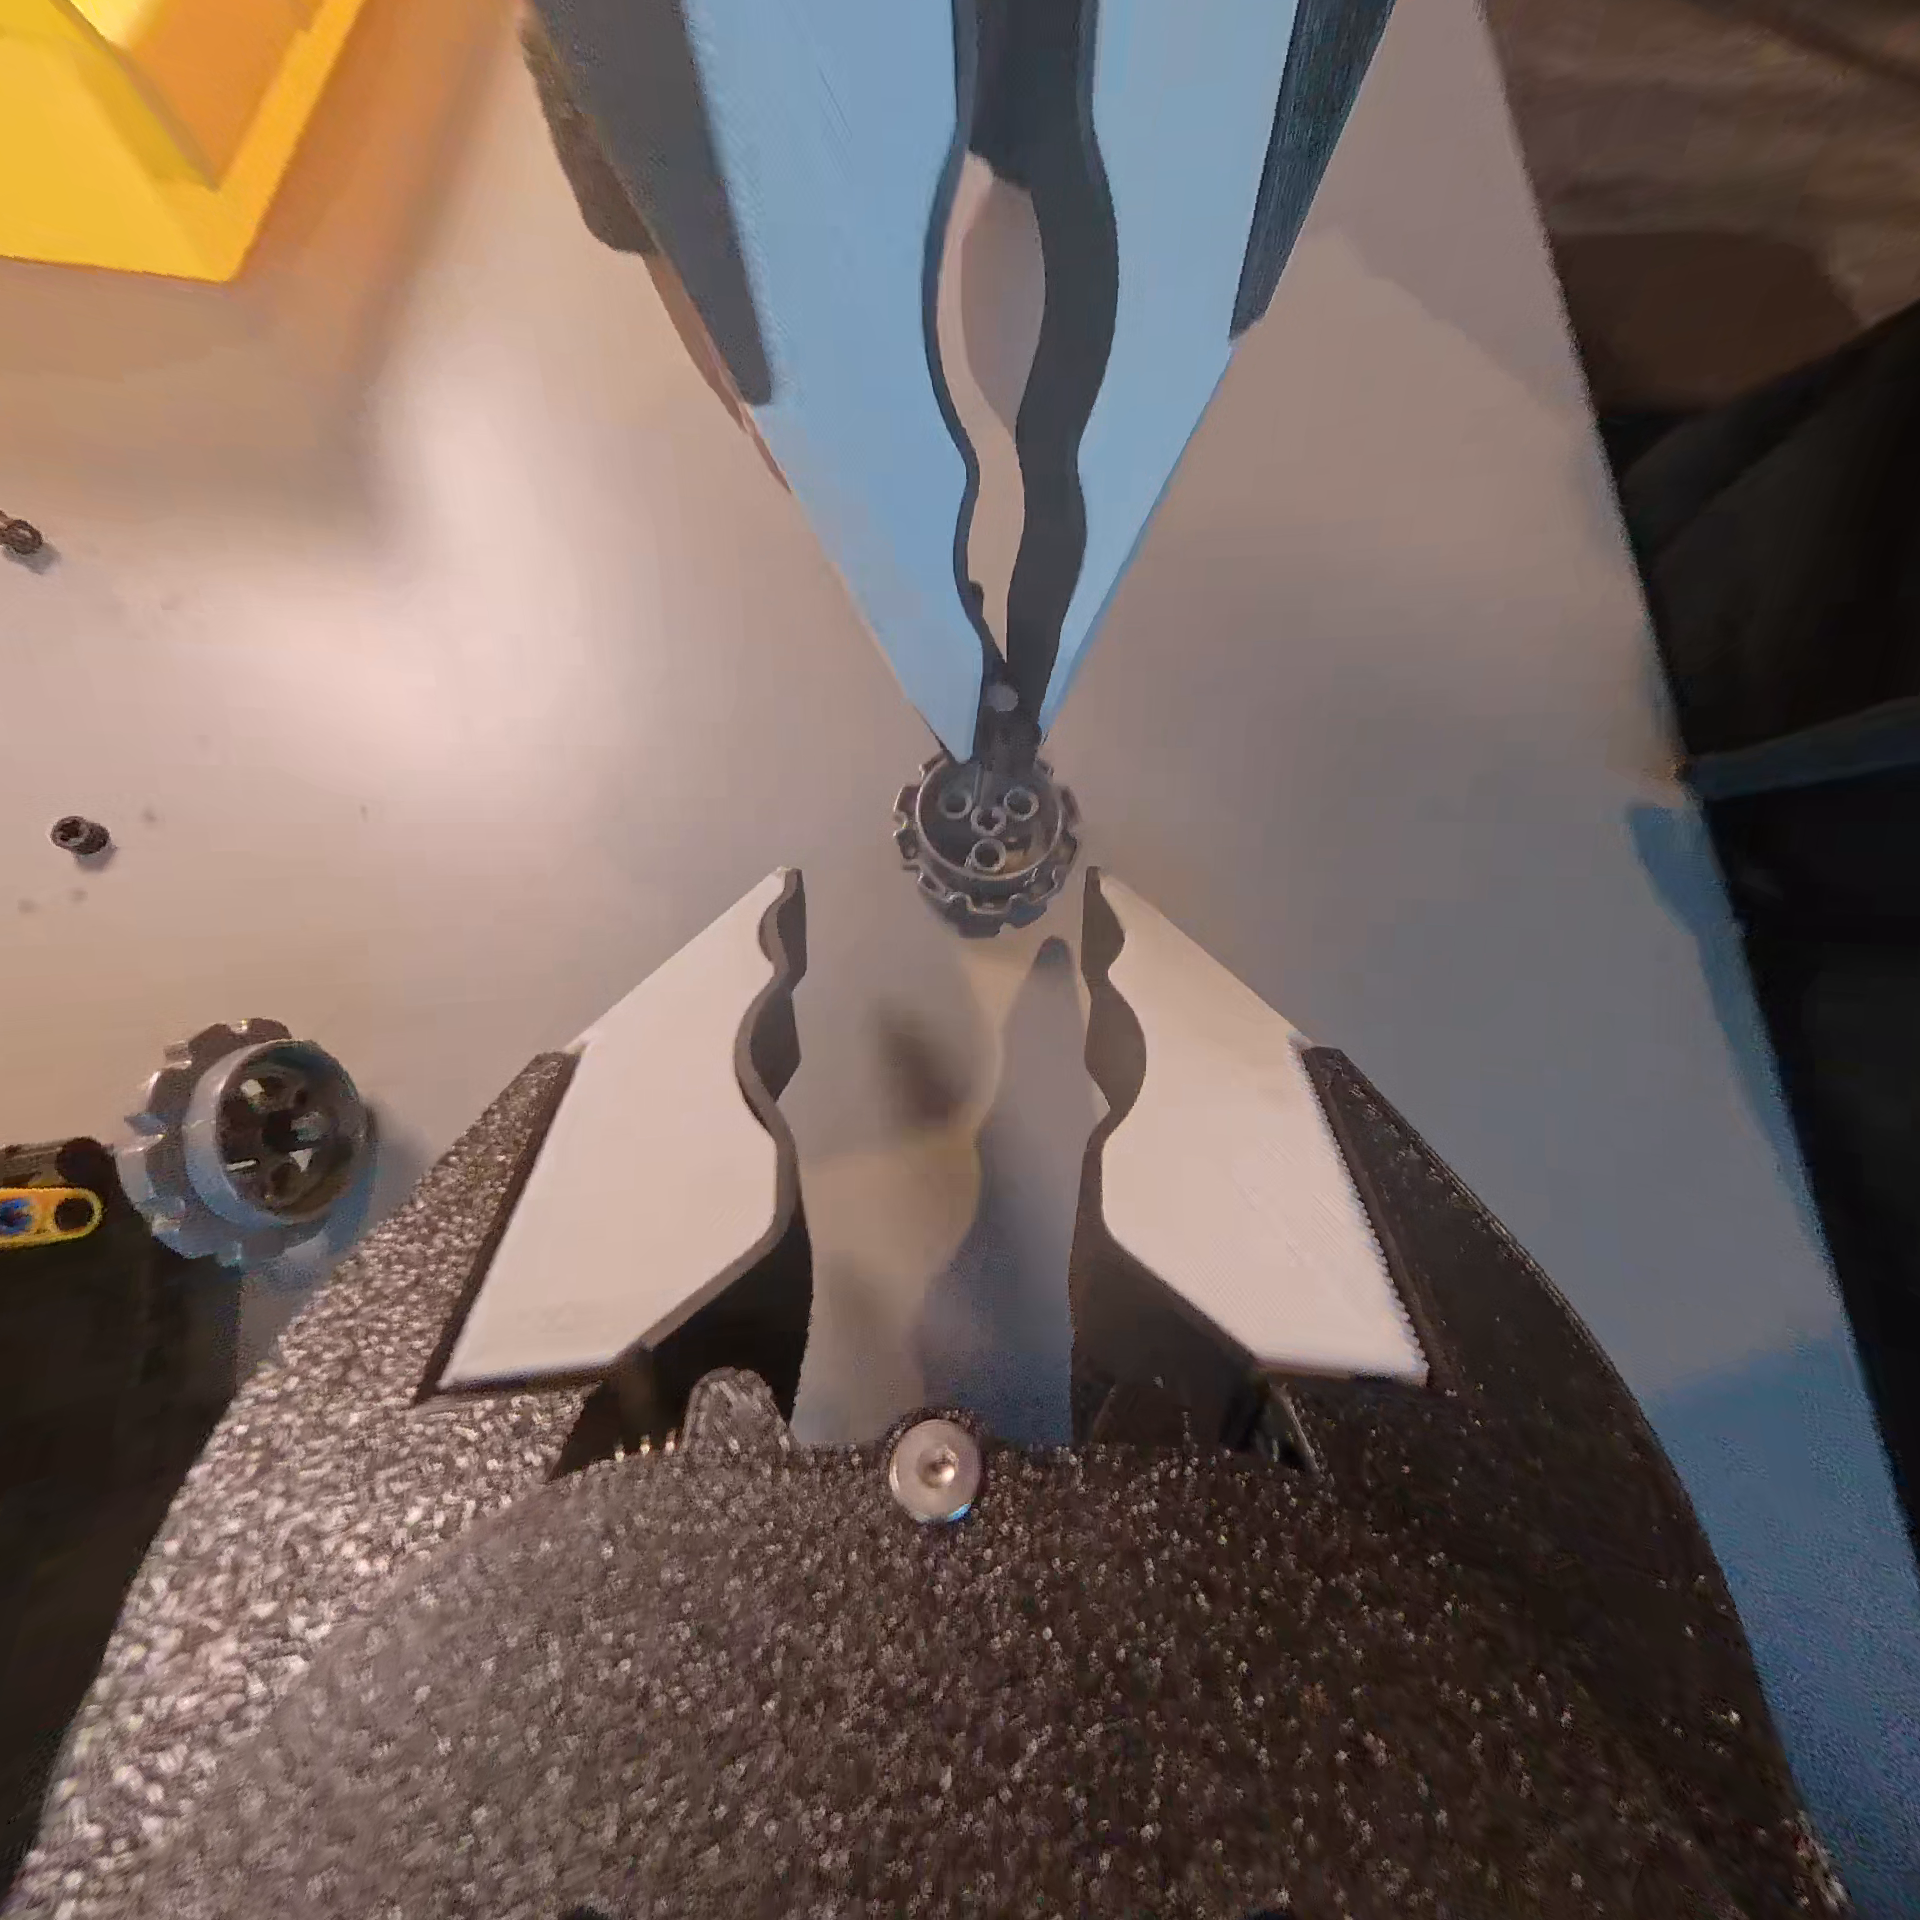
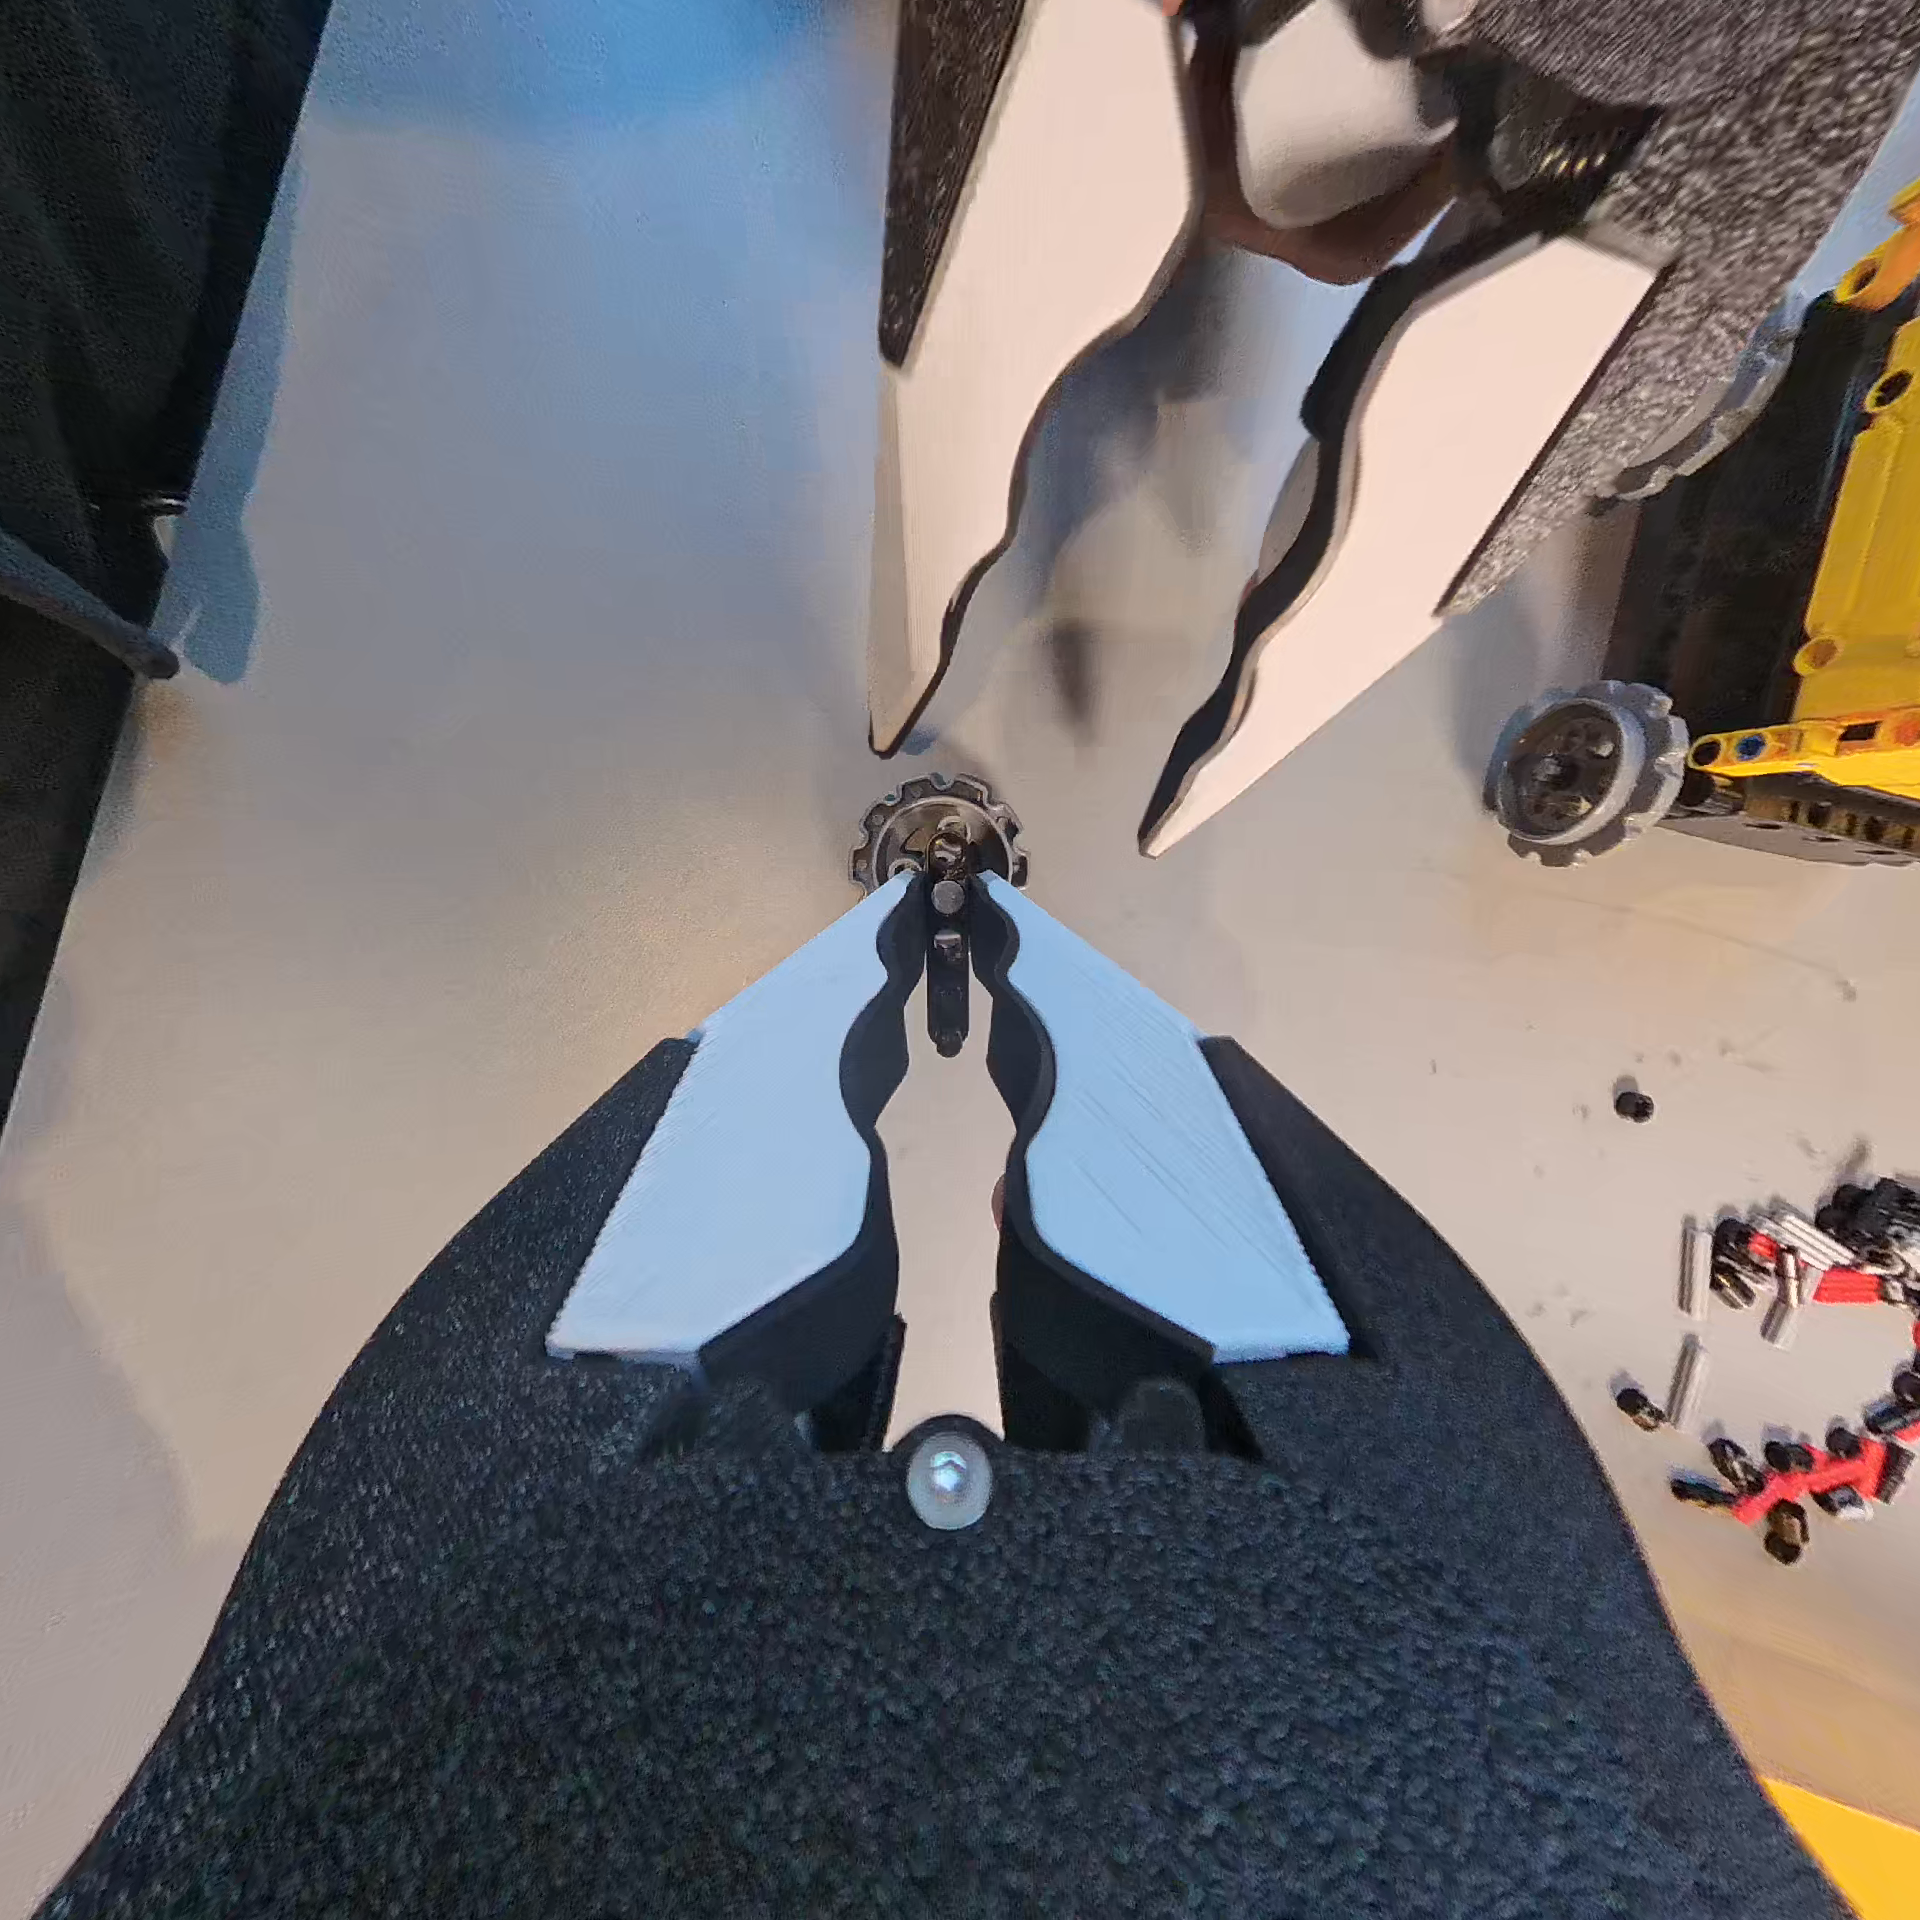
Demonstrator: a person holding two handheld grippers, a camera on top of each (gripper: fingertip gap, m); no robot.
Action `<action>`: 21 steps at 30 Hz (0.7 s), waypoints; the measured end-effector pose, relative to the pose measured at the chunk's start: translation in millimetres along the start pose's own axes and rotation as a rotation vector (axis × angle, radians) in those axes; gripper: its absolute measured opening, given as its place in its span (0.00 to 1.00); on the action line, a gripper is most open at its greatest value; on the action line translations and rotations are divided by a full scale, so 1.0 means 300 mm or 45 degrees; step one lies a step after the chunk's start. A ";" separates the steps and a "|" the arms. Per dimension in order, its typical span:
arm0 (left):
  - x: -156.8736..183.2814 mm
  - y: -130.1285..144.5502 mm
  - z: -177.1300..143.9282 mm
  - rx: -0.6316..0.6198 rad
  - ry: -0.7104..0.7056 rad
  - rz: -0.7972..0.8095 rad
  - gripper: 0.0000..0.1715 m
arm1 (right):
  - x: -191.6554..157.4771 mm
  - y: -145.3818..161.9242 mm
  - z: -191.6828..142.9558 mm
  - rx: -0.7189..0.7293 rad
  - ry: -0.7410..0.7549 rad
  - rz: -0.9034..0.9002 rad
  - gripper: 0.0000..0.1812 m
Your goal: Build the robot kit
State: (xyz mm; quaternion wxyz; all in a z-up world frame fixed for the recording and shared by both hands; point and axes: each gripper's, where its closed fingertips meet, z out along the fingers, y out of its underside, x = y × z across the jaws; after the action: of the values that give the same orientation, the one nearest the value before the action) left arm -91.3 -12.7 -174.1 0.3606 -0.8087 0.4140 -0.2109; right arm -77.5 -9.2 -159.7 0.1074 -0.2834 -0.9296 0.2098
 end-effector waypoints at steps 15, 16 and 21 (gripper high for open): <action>0.019 0.024 0.063 -0.077 0.033 0.125 0.29 | -0.003 0.003 0.021 -0.042 -0.028 0.014 0.04; 0.021 0.021 0.065 -0.072 0.037 0.126 0.29 | -0.003 0.003 0.022 -0.045 -0.028 0.011 0.04; 0.029 0.016 0.073 -0.059 0.057 0.122 0.25 | -0.003 0.006 0.023 -0.072 -0.024 -0.014 0.04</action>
State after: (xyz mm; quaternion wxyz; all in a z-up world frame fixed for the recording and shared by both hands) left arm -74.7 -12.8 -191.8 0.3421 -0.7913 0.4649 -0.2017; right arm -78.2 -10.7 -166.7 0.0919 -0.2792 -0.9377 0.1856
